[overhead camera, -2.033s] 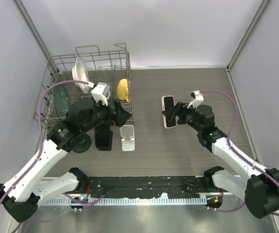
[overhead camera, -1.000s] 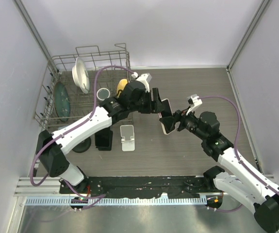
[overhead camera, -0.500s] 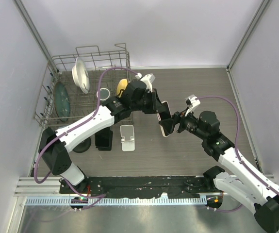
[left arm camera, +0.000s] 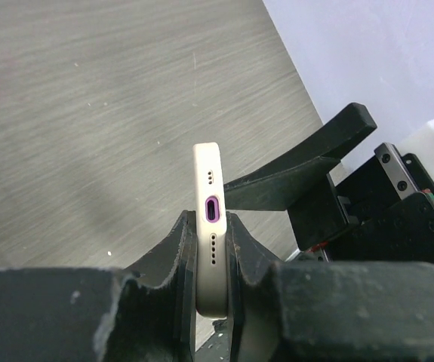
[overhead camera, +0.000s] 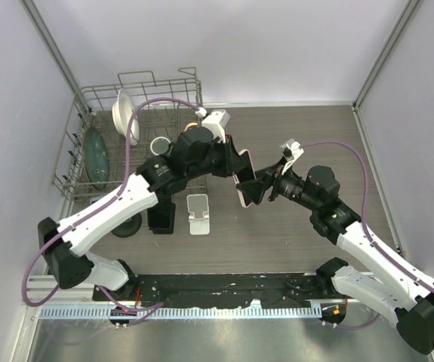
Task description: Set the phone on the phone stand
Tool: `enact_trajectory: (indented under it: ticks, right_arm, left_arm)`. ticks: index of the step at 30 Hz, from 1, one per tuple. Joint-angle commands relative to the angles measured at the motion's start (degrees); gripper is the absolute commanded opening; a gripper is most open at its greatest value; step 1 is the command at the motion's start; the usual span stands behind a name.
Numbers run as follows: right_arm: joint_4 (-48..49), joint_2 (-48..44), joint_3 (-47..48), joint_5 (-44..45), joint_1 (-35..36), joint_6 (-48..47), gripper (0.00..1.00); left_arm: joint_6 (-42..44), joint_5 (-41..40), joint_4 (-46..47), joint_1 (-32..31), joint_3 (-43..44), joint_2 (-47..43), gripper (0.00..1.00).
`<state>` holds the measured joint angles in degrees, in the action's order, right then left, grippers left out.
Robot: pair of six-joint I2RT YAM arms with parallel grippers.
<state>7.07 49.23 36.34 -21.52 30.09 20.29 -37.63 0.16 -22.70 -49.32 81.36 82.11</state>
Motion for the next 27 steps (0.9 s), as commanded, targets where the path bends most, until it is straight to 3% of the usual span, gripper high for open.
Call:
enact_trajectory:
  ticks: [1,6,12,15,16,23,24,27]
  right_arm:
    - [-2.6,2.2,0.9,2.9,-1.3,3.7,0.81]
    - [-0.6,4.8,1.0,-0.2,-1.3,7.1,0.81]
    - [2.7,3.9,-0.6,-2.0,-1.3,6.9,0.81]
    - [3.3,3.9,-0.7,-0.2,-1.3,9.3,0.82]
    - [5.0,3.9,-1.1,0.0,-1.3,14.0,0.83]
    - [42.7,5.2,-11.5,-1.2,-1.3,41.1,0.89]
    - [51.2,6.1,-13.4,-1.2,-1.3,42.9,0.89]
    - [61.4,10.3,-13.9,-1.9,-1.3,48.4,0.89]
  left_arm:
    - [6.9,-11.3,6.0,1.2,0.3,-10.8,0.00]
    - [7.8,-16.8,17.5,1.2,-7.4,-19.6,0.00]
    - [8.1,-19.0,12.5,1.2,-3.8,-18.7,0.00]
    - [6.5,-18.5,15.8,1.2,-6.5,-19.7,0.00]
    - [6.0,-17.8,17.1,1.2,-7.4,-20.6,0.00]
    - [-3.1,-16.3,28.3,1.2,-15.8,-25.1,0.00]
    - [-4.6,-16.1,30.0,1.2,-18.3,-25.6,0.00]
    - [-8.3,-15.0,34.3,1.2,-21.1,-26.6,0.00]
